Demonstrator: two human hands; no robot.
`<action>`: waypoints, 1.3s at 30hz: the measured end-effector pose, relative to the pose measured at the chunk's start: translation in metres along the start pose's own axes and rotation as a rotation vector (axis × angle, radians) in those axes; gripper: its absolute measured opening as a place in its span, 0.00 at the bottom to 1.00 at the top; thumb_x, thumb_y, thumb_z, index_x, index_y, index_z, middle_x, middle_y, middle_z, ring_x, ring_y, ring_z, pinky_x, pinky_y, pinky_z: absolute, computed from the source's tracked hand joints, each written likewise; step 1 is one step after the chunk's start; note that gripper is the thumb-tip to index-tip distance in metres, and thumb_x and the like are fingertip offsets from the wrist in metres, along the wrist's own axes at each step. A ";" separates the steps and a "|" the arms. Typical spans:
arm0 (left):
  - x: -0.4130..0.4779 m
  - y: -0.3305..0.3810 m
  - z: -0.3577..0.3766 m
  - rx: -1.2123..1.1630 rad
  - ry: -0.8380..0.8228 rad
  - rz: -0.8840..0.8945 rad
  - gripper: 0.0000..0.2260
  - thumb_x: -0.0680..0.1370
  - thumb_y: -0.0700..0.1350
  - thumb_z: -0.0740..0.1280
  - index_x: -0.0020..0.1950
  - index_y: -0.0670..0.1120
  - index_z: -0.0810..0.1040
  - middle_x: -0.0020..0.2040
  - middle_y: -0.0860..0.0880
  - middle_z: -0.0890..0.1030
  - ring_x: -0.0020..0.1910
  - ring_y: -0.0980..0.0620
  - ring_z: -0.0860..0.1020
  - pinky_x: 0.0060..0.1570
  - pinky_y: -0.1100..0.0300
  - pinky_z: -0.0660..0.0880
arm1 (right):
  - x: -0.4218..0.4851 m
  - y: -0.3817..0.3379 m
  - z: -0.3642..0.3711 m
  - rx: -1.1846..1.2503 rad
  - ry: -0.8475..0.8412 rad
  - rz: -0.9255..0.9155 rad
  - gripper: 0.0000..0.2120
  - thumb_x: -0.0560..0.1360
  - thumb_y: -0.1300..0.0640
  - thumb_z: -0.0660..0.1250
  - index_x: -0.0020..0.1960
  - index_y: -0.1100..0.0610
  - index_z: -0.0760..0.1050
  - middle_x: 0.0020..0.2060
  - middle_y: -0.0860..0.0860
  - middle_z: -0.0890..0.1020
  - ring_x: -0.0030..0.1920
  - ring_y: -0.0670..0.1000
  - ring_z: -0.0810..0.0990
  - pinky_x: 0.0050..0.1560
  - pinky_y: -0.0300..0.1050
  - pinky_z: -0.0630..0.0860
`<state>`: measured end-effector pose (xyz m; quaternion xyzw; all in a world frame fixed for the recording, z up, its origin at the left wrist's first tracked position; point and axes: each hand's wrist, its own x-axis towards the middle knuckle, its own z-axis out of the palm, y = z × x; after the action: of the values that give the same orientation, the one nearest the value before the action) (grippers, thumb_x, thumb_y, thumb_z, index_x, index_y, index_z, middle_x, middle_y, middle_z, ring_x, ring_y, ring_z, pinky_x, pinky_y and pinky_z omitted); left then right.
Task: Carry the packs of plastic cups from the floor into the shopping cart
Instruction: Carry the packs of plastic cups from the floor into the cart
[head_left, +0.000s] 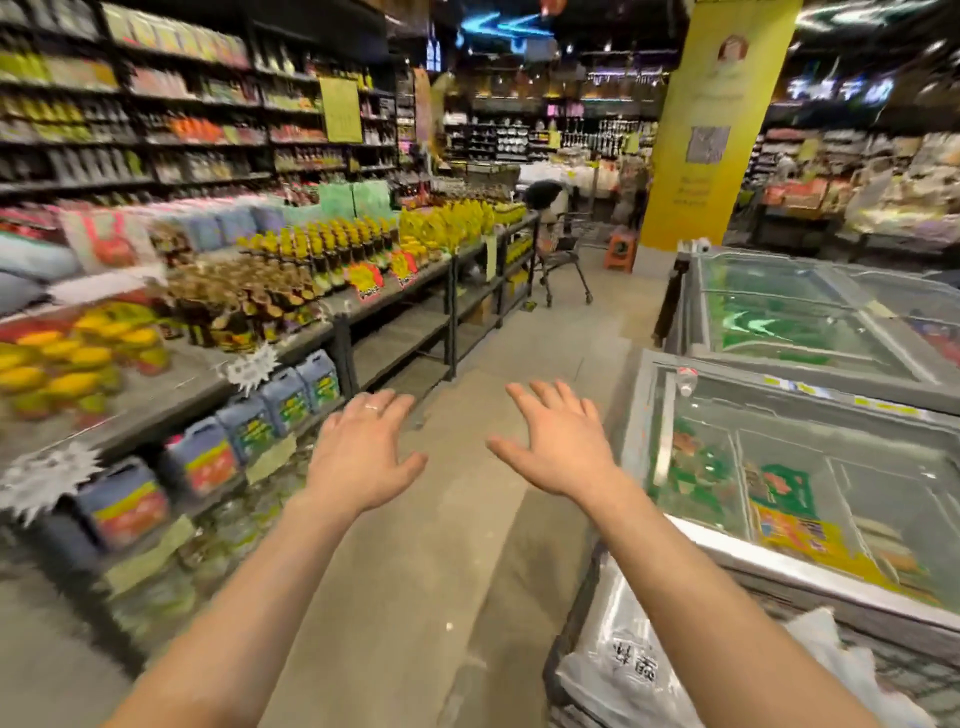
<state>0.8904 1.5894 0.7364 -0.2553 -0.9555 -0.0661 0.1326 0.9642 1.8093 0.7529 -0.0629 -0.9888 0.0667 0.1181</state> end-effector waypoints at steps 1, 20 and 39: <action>-0.014 -0.028 -0.008 0.015 -0.005 -0.040 0.35 0.71 0.66 0.58 0.76 0.53 0.61 0.75 0.50 0.65 0.73 0.47 0.63 0.68 0.49 0.66 | 0.006 -0.032 0.005 0.013 0.000 -0.037 0.36 0.75 0.33 0.58 0.78 0.46 0.53 0.77 0.53 0.58 0.78 0.58 0.51 0.75 0.58 0.52; -0.269 -0.459 -0.086 0.150 0.021 -0.873 0.33 0.76 0.64 0.59 0.78 0.54 0.56 0.77 0.51 0.61 0.75 0.47 0.60 0.69 0.50 0.63 | 0.096 -0.581 0.144 0.226 -0.185 -0.908 0.40 0.70 0.30 0.51 0.77 0.48 0.57 0.74 0.50 0.64 0.74 0.55 0.60 0.71 0.55 0.62; -0.319 -0.845 -0.100 0.254 0.029 -1.302 0.35 0.74 0.65 0.60 0.78 0.53 0.59 0.77 0.50 0.62 0.74 0.48 0.62 0.70 0.52 0.64 | 0.235 -1.020 0.265 0.279 -0.341 -1.268 0.39 0.71 0.32 0.50 0.78 0.46 0.52 0.77 0.53 0.57 0.77 0.57 0.54 0.74 0.58 0.54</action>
<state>0.7517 0.6929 0.6912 0.3928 -0.9130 -0.0229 0.1077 0.5628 0.8082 0.7008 0.5574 -0.8212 0.1206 -0.0163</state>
